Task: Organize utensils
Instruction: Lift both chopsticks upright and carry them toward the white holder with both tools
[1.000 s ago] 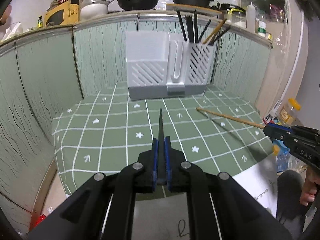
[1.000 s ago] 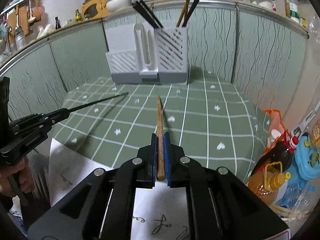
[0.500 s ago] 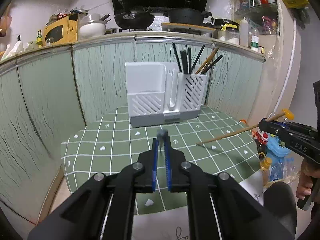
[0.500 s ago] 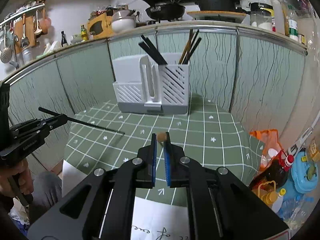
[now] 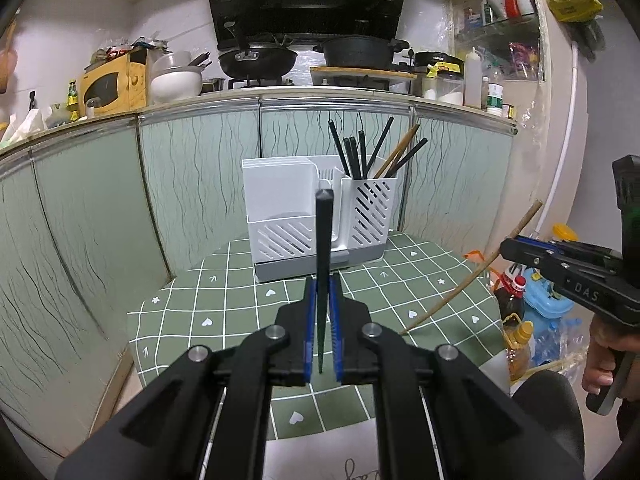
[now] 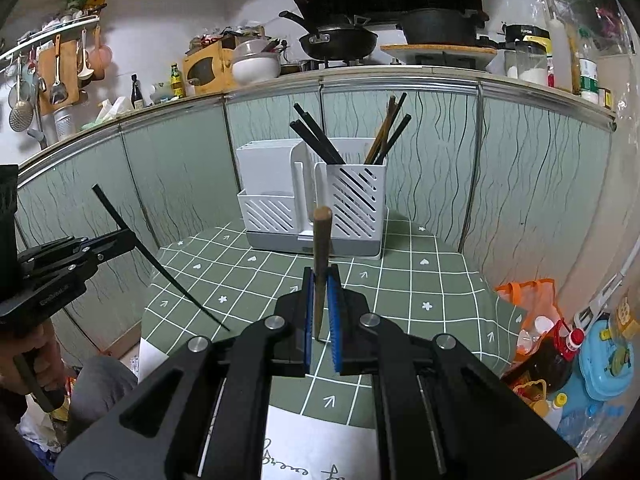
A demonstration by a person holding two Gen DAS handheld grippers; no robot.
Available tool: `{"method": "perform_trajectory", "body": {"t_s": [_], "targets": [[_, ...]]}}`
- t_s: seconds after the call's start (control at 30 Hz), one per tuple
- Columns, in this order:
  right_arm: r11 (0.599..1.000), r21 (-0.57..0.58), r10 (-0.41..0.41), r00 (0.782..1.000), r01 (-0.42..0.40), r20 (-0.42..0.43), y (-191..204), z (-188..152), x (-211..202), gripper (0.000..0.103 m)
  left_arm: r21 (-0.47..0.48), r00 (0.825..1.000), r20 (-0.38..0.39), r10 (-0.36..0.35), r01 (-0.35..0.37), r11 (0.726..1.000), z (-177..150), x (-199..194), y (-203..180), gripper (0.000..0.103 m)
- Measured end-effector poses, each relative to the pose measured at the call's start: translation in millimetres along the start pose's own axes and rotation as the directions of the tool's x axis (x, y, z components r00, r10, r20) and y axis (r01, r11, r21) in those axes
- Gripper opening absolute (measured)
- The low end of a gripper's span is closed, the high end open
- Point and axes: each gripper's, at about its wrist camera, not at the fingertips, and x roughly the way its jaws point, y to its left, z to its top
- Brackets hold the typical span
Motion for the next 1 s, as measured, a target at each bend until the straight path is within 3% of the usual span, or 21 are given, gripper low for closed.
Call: {"method": "perform_trajectory", "body": {"t_s": [0.3, 0.6, 1.0], "targets": [[1.000, -0.021, -0.001, 1.000, 0.001, 0.000, 4.6, 4.5, -4.9, 0.007, -0.002, 1.000, 0.000, -0.001, 0.001, 1.000, -1.1, 0.7, 1.8, 0.008], [0.998, -0.016, -0.058, 0.997, 0.058, -0.043, -1.6, 4.3, -3.0, 0.007, 0.001, 1.000, 0.003, -0.004, 0.004, 1.000, 0.2, 1.7, 2.5, 0.008], [0.999, -0.026, -0.030, 1.000, 0.029, -0.010, -5.0, 32.9, -10.3, 0.006, 0.009, 0.999, 0.037, -0.034, 0.034, 0.999, 34.2, 12.7, -4.7, 0.008]]}}
